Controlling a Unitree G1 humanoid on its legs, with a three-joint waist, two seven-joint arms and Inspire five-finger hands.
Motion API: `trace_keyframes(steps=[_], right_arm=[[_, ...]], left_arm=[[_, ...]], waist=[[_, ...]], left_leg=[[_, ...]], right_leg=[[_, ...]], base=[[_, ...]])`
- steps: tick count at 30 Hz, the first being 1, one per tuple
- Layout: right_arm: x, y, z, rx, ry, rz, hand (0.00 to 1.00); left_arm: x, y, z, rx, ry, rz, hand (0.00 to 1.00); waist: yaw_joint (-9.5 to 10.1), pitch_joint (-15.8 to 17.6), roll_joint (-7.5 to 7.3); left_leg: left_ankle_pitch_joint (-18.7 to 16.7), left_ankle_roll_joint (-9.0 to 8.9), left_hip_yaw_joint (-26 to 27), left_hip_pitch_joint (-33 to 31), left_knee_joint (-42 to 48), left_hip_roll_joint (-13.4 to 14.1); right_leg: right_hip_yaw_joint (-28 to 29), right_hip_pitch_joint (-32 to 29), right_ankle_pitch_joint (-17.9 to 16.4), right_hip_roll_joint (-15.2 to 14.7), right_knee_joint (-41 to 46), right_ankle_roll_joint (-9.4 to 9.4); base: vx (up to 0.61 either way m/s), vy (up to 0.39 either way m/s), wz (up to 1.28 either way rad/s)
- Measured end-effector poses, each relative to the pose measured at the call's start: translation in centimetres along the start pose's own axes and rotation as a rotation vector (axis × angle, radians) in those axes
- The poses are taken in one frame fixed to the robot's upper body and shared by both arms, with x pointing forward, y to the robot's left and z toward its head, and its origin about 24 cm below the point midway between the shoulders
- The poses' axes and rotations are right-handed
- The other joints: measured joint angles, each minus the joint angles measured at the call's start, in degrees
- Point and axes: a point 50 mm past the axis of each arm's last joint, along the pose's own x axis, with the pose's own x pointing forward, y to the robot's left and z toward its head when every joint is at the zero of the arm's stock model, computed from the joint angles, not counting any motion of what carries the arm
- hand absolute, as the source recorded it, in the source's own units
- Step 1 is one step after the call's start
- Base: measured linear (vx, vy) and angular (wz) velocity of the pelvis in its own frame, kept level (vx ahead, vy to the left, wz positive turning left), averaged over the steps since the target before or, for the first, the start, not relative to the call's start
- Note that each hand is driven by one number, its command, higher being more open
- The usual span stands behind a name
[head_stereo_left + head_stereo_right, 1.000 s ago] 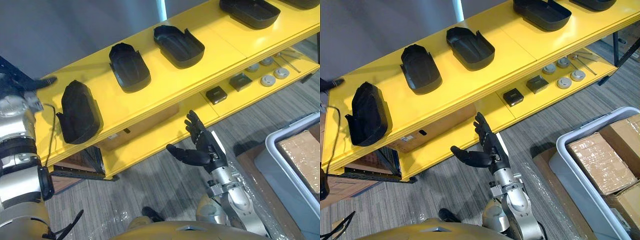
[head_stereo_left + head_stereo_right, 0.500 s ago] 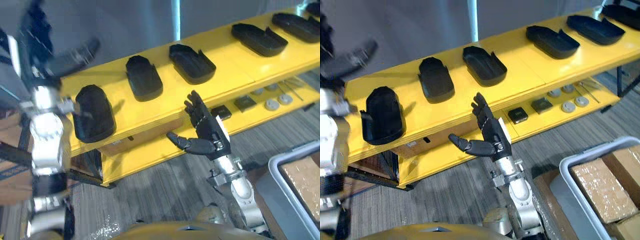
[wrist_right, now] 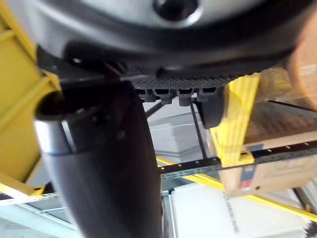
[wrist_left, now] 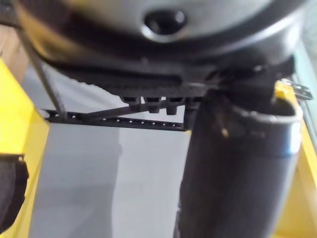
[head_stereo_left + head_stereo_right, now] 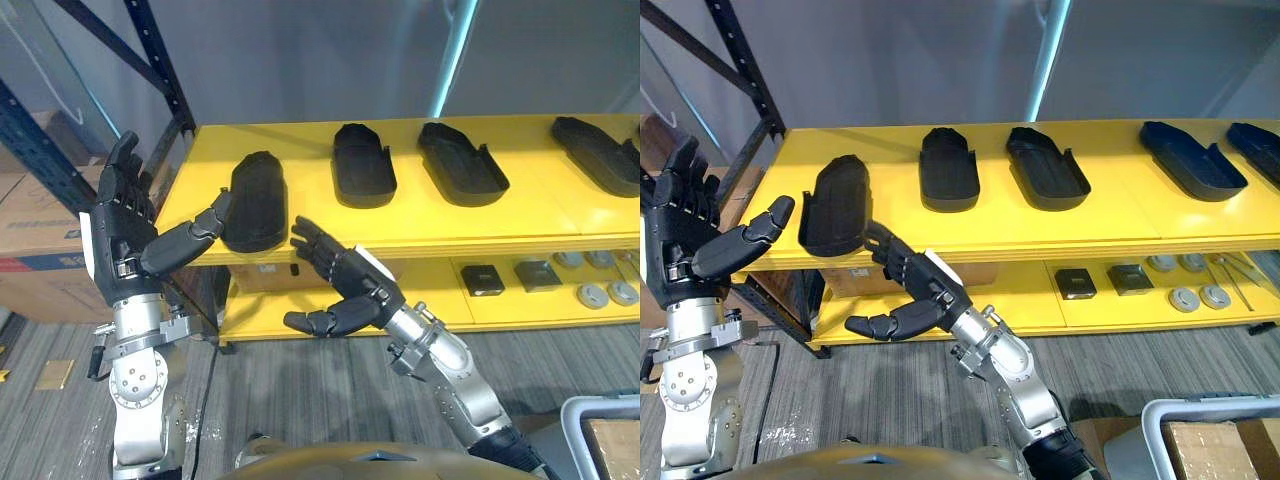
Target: Walk over and take three plastic housings, then place them on the shelf
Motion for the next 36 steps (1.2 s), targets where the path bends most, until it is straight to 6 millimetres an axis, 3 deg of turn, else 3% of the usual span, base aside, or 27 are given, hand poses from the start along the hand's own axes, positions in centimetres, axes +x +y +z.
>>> trace_keyframes(steps=[4, 11, 21, 32, 36], right_arm=[[0.7, -0.4, -0.7, -0.04, 0.052, -0.015, 1.0], [2.4, -3.2, -1.8, -0.225, 0.167, -0.137, 1.0], [4.6, -6.1, 0.4, -0.306, 0.114, -0.238, 1.0], [5.6, -7.0, 2.0, -0.325, 0.067, -0.264, 1.0], [6.6, -7.3, 3.5, -0.354, 0.028, -0.258, 1.0]], left_arm=[[-1.2, 0.4, -0.4, 0.004, 0.041, 0.047, 1.0], [-3.2, 2.0, -1.8, 0.024, 0.117, 0.3, 1.0], [-5.6, 2.8, -4.7, 0.016, 0.285, 0.352, 1.0], [-6.8, 2.8, -6.6, -0.016, 0.387, 0.341, 1.0], [-7.2, 2.6, -7.2, -0.017, 0.418, 0.322, 1.0]], waist=[[0.39, 0.04, 0.04], [3.57, 1.25, 0.5], [6.14, 3.09, 0.75], [6.3, 4.25, 1.54], [6.21, 4.52, 2.02]], left_leg=[[0.89, 0.2, -1.59, -1.33, -0.58, -0.06], [2.02, 0.57, -4.35, -2.71, -1.05, -0.15], [3.72, 1.31, -6.8, -3.77, -2.16, -0.92], [4.37, 1.51, -7.15, -4.49, -2.16, -0.86], [4.31, 1.76, -7.13, -4.47, -2.16, -0.81]], right_leg=[[-1.7, -0.23, -0.03, 0.18, 0.07, -0.04], [-4.39, 0.03, -0.81, 0.02, 1.52, -0.71], [-6.76, -1.1, -3.88, -2.34, 7.48, -0.72], [-6.93, -3.18, -6.5, -4.35, 13.17, -1.31], [-6.93, -3.35, -6.82, -4.63, 13.97, -1.43]], base=[[0.0, 0.003, 0.2], [0.01, 0.003, 0.19], [-0.01, 0.015, 0.14], [-0.01, 0.006, 0.02], [0.0, 0.0, 0.0]])
